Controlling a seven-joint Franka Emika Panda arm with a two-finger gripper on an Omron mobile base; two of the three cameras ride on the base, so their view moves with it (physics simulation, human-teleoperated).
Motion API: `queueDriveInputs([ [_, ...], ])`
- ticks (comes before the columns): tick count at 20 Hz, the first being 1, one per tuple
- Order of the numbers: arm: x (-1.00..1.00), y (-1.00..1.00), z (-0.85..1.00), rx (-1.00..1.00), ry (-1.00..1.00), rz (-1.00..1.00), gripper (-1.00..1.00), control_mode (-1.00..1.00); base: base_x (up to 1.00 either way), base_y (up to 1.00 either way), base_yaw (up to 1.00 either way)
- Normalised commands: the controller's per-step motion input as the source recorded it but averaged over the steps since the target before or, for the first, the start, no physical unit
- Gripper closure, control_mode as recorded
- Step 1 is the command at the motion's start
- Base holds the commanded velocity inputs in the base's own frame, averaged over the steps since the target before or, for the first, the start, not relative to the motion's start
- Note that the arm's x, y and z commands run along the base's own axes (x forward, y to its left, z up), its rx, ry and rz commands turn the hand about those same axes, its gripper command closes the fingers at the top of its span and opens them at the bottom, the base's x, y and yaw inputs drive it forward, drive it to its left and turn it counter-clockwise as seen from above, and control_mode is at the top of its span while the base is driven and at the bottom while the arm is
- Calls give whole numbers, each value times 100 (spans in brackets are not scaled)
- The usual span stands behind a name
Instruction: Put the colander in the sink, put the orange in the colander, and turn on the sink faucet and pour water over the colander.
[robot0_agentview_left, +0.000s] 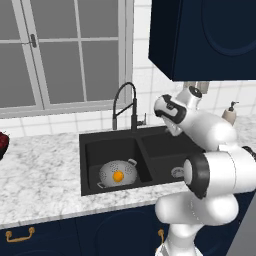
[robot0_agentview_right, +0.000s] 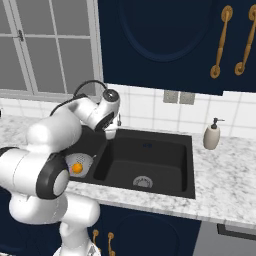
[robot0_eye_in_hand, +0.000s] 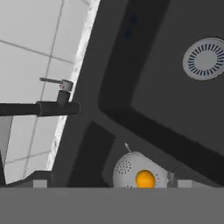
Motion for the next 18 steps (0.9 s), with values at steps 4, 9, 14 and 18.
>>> queueDriveInputs([
  [4, 10, -38, -50, 42, 13, -21, -100, -100, 0, 0, 0],
  [9, 6, -2, -48, 38, 0, -16, -100, -100, 0, 0, 0],
  [14, 22, 2, -42, 28, 2, -15, -100, -100, 0, 0, 0],
  [18, 14, 0, -23, 28, 10, -15, -100, -100, 0, 0, 0],
])
